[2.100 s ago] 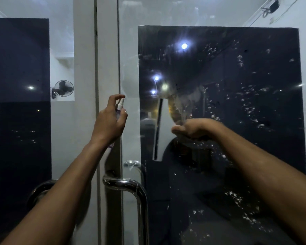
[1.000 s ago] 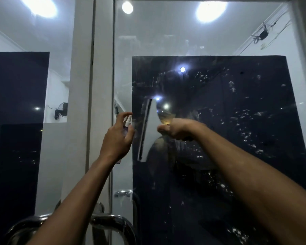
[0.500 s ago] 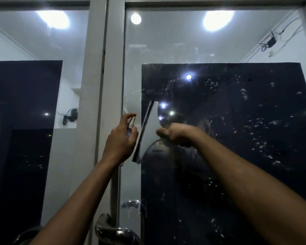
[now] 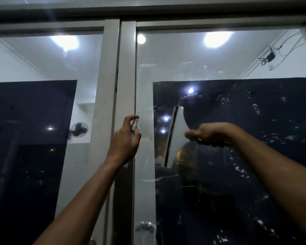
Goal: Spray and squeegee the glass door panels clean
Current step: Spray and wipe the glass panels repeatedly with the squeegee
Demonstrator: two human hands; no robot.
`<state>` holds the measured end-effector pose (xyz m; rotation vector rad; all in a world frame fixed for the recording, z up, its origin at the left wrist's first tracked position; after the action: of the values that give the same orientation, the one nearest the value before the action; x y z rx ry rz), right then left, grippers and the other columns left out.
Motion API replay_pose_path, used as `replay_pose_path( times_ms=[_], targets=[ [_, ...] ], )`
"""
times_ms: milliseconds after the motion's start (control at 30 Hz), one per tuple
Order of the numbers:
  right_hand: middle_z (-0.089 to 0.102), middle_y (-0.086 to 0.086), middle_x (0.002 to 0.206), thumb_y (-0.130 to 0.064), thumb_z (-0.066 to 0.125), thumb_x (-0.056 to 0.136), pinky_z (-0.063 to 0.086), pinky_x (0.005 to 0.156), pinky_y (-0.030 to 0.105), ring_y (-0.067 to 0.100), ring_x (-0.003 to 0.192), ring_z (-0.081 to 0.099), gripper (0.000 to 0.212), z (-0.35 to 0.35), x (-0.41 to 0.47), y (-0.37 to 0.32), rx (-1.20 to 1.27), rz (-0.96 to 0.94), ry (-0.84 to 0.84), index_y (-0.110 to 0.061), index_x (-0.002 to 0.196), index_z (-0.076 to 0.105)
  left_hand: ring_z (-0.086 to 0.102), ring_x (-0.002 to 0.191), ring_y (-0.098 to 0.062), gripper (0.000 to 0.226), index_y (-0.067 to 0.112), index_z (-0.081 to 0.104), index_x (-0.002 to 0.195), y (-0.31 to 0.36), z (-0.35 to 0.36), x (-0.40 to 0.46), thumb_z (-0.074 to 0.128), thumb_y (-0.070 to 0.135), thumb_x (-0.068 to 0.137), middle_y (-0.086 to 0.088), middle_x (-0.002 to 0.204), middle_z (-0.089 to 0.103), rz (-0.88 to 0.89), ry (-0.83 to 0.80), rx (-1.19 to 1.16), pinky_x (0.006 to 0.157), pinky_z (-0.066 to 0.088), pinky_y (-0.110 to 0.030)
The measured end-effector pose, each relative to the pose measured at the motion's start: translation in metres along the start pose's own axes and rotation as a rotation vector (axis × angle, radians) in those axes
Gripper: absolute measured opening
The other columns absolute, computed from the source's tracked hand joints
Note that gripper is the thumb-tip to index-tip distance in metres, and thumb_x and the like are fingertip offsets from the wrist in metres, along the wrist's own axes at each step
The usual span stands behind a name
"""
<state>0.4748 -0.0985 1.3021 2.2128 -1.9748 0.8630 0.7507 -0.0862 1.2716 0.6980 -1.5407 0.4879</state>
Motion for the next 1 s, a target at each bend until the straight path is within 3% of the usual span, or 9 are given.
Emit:
replay_pose_path(
  times_ms=[67,167,233,333,467,634,734,934,1000],
  targets=[
    [0.047,-0.001,0.061,-0.071,0.04,0.093,0.029,0.045,0.022,0.014,0.047,0.038,0.059,0.005,0.006,-0.039,0.008,-0.062,0.012,-0.017,0.072,0.053,0.061,0.069,-0.016,0.037,0.025,0.043,0.138,0.002,-0.001,0.012,0.05,0.02,0.102,-0.008,0.091,0.066,0.01,0.003,0.009,0.06,0.046,-0.03],
    [0.05,-0.001,0.07,-0.063,0.038,0.099,0.033,0.051,0.025,0.012,0.055,0.042,0.05,0.016,0.015,-0.088,-0.003,-0.131,-0.043,-0.018,0.095,0.061,0.061,0.066,-0.015,0.037,0.025,0.04,0.139,0.0,-0.002,0.024,0.049,0.022,0.103,-0.008,0.088,0.066,0.014,-0.017,0.012,0.056,0.045,-0.024],
    [0.052,0.002,0.074,-0.057,0.039,0.101,0.038,0.055,0.027,0.015,0.059,0.044,0.05,0.015,0.02,-0.096,-0.037,-0.104,-0.064,-0.012,0.096,0.061,0.063,0.066,-0.017,0.036,0.025,0.04,0.139,-0.002,-0.003,0.03,0.048,0.024,0.103,-0.009,0.087,0.066,0.028,-0.011,0.01,0.058,0.051,-0.029],
    [0.049,-0.001,0.068,-0.055,0.039,0.102,0.037,0.052,0.026,0.014,0.057,0.043,0.051,0.012,0.014,-0.075,-0.004,-0.046,-0.084,-0.012,0.083,0.059,0.064,0.071,-0.023,0.036,0.025,0.041,0.138,-0.003,-0.006,0.035,0.048,0.024,0.103,-0.01,0.091,0.066,0.04,-0.006,0.008,0.066,0.055,-0.038],
    [0.043,0.001,0.063,-0.076,0.037,0.091,0.027,0.047,0.021,0.016,0.046,0.033,0.061,0.018,0.003,-0.013,0.01,0.055,-0.083,-0.02,0.073,0.053,0.064,0.078,-0.027,0.038,0.023,0.041,0.14,0.002,-0.002,0.042,0.048,0.023,0.103,-0.013,0.098,0.066,0.046,-0.029,0.02,0.07,0.054,-0.04],
    [0.053,0.002,0.07,-0.077,0.043,0.087,0.032,0.046,0.021,0.014,0.05,0.039,0.065,0.027,-0.015,0.051,0.132,0.146,-0.073,-0.015,0.08,0.059,0.06,0.079,-0.02,0.039,0.022,0.04,0.142,0.016,0.007,0.05,0.046,0.024,0.104,-0.005,0.099,0.06,0.069,-0.042,0.056,0.062,0.046,-0.026],
    [0.053,0.001,0.072,-0.076,0.041,0.089,0.034,0.044,0.02,0.012,0.048,0.04,0.061,0.03,-0.021,0.055,0.185,0.129,-0.072,-0.018,0.074,0.055,0.064,0.078,-0.024,0.037,0.023,0.04,0.141,0.023,0.012,0.058,0.046,0.024,0.104,-0.01,0.097,0.065,0.067,-0.058,0.049,0.069,0.056,-0.039],
    [0.05,-0.001,0.071,-0.07,0.038,0.094,0.033,0.04,0.02,0.01,0.048,0.04,0.055,0.03,-0.029,0.048,0.235,0.084,-0.086,-0.023,0.07,0.05,0.056,0.066,-0.019,0.034,0.017,0.038,0.136,0.04,0.011,0.076,0.043,0.023,0.104,-0.01,0.087,0.059,0.095,0.014,0.126,0.056,0.041,-0.031],
    [0.051,0.002,0.072,-0.072,0.038,0.093,0.031,0.042,0.02,0.01,0.046,0.037,0.057,0.031,-0.028,0.05,0.243,0.08,-0.072,-0.021,0.072,0.053,0.056,0.067,-0.02,0.032,0.016,0.037,0.135,0.043,0.008,0.079,0.043,0.023,0.104,-0.009,0.088,0.056,0.092,0.049,0.161,0.057,0.042,-0.031]
  ],
)
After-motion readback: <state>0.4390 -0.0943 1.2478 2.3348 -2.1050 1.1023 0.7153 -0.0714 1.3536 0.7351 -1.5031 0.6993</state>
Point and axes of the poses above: each hand's wrist, its own x-axis towards the middle knuckle, its own z-axis out of the palm, y = z × x, the point moved 5 cm from there along x, towards the middle knuckle
